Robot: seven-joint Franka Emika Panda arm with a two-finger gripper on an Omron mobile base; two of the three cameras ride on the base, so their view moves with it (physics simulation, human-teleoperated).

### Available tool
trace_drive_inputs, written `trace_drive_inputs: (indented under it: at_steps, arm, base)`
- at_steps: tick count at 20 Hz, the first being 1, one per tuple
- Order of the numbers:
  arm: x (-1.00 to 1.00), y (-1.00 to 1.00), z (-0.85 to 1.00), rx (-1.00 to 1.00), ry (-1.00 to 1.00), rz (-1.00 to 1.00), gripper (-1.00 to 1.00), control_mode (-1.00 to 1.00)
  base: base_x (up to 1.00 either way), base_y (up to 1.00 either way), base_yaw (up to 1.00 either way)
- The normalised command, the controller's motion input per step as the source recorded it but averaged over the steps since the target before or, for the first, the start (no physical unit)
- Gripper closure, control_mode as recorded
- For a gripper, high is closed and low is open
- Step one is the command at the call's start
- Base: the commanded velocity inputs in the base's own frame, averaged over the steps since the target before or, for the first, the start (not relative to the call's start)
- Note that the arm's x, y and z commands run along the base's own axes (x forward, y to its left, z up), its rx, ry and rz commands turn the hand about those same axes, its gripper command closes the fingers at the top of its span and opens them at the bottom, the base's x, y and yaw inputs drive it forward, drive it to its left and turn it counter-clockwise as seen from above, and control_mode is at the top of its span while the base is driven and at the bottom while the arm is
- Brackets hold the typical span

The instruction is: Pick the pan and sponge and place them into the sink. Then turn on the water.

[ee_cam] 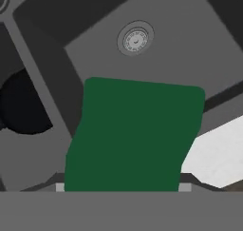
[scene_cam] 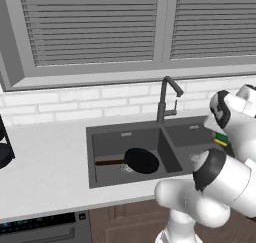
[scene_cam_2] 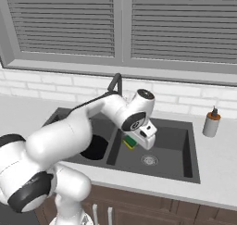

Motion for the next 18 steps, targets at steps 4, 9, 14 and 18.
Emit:
trace_drive_inputs:
  at_steps: [4,9,14,18]
  arm:
    - [0.2,0.97,0.17,0.0,0.12,0.19,1.0,-1.0]
    - [0.2,0.86,0.08,0.0,0.18,0.19,1.0,-1.0]
    - [0.19,0.86,0.06,0.0,0.14,0.17,1.0,-1.0]
    - [0.31,0.74,0.0,0.0,0.04,0.1,1.0,-1.0]
  base:
    - [0.0,0.0,0.0]
    - [0.0,0.0,0.0]
    - [0.0,0.0,0.0]
    - [0.0,0.0,0.0]
